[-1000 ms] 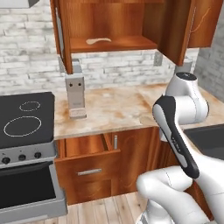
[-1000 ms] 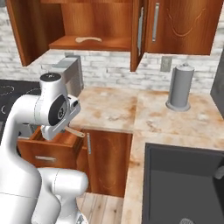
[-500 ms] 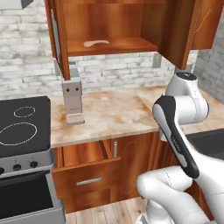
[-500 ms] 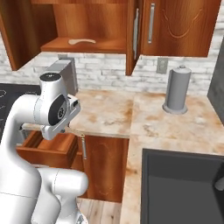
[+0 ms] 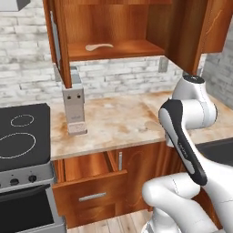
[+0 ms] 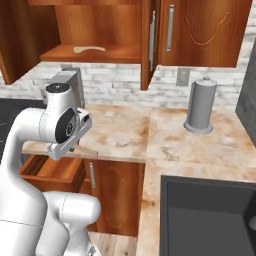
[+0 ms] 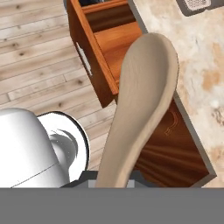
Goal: Organize the utensils by type. Pick up the wooden spoons from the counter and place them in the open cabinet. Then pick up the metallic utensils from the counter and place them in the open drawer.
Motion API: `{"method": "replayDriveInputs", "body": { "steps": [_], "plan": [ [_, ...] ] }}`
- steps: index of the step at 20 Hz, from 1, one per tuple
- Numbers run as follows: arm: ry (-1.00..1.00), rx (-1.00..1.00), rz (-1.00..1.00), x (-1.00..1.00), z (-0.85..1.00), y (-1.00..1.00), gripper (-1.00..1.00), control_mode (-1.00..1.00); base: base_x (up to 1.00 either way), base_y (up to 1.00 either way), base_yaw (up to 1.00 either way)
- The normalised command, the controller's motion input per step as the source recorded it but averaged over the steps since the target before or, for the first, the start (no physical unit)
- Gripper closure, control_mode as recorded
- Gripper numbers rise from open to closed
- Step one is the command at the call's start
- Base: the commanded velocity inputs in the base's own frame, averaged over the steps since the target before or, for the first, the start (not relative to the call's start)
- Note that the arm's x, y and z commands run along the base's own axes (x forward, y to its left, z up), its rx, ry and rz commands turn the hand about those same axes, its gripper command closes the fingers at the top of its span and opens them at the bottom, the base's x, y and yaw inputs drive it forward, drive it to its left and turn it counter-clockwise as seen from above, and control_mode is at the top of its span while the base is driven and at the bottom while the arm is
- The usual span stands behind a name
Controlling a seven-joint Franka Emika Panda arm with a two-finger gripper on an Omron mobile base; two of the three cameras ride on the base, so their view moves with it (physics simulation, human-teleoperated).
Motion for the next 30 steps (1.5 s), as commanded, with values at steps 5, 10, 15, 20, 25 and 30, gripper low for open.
{"method": "replayDriveInputs", "body": {
  "steps": [5, 10, 15, 20, 25, 30],
  "plan": [
    [0.00, 0.00, 0.00, 0.00, 0.00, 0.00, 1.00, 1.00, 0.32, -0.05, 0.00],
    [0.00, 0.00, 0.00, 0.00, 0.00, 0.00, 1.00, 1.00, 0.38, -0.02, 0.00],
    [0.00, 0.00, 0.00, 0.00, 0.00, 0.00, 1.00, 1.00, 0.38, -0.03, 0.00],
    [0.00, 0.00, 0.00, 0.00, 0.00, 0.00, 1.00, 1.00, 0.31, -0.02, 0.00],
    [0.00, 0.00, 0.00, 0.00, 0.00, 0.00, 1.00, 1.00, 0.19, 0.00, 0.00],
    [0.00, 0.00, 0.00, 0.00, 0.00, 0.00, 1.00, 1.00, 0.23, 0.00, 0.00]
  ]
}}
